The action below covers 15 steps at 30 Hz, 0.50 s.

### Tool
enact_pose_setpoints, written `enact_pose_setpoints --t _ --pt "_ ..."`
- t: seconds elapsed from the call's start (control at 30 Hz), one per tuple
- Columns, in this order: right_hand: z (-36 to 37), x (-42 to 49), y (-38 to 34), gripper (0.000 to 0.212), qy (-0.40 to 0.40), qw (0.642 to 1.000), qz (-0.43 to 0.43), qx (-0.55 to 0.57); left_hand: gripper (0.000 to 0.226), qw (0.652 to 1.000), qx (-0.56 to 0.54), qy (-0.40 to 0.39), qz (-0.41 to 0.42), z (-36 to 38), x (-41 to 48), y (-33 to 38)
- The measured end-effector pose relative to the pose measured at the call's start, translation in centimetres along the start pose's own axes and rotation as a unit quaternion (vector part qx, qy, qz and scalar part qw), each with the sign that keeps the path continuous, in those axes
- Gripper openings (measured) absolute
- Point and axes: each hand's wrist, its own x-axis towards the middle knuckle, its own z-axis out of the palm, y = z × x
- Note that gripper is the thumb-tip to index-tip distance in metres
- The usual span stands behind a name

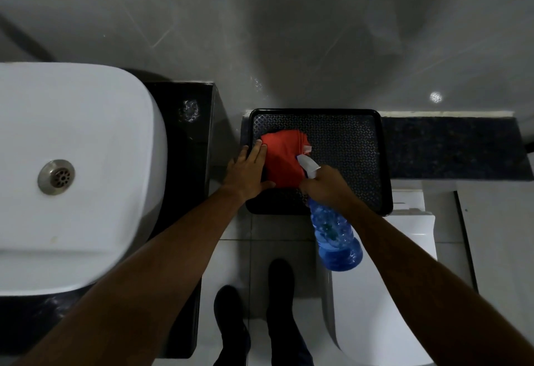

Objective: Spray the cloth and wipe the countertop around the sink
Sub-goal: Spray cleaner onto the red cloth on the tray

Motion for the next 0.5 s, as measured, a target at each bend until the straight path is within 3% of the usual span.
enact_pose_setpoints --t 0.03,0.1,0.2,0.27,0.4,0.5 --pt "-0.1 0.0 -0.3 0.06 -0.005 1.0 0.001 -0.003 0.109 1.0 0.003 -0.002 0.001 0.0 0.0 0.0" --pt "-0.3 0.1 -0.7 0.021 0.003 1.0 0.025 0.0 0.107 1.0 0.004 -0.004 0.002 0.0 -0.1 0.0" --pt "-0.7 0.3 -0.6 0.008 0.031 0.999 0.043 -0.005 0.107 1.0 0.002 -0.006 0.002 0.0 -0.2 -0.1" --pt "-0.8 0.1 -0.2 0.009 0.027 0.999 0.044 -0.014 0.107 1.0 0.002 -0.008 0.001 0.0 -0.3 -0.1" --pt "-0.1 -0.9 1.1 0.047 0.0 0.998 0.059 -0.038 0.108 1.0 0.002 -0.011 0.003 -0.2 -0.4 0.0" --pt "0.8 -1.8 1.9 0.049 -0.002 0.996 0.059 -0.063 0.108 1.0 0.009 -0.008 0.008 -0.3 -0.7 0.0"
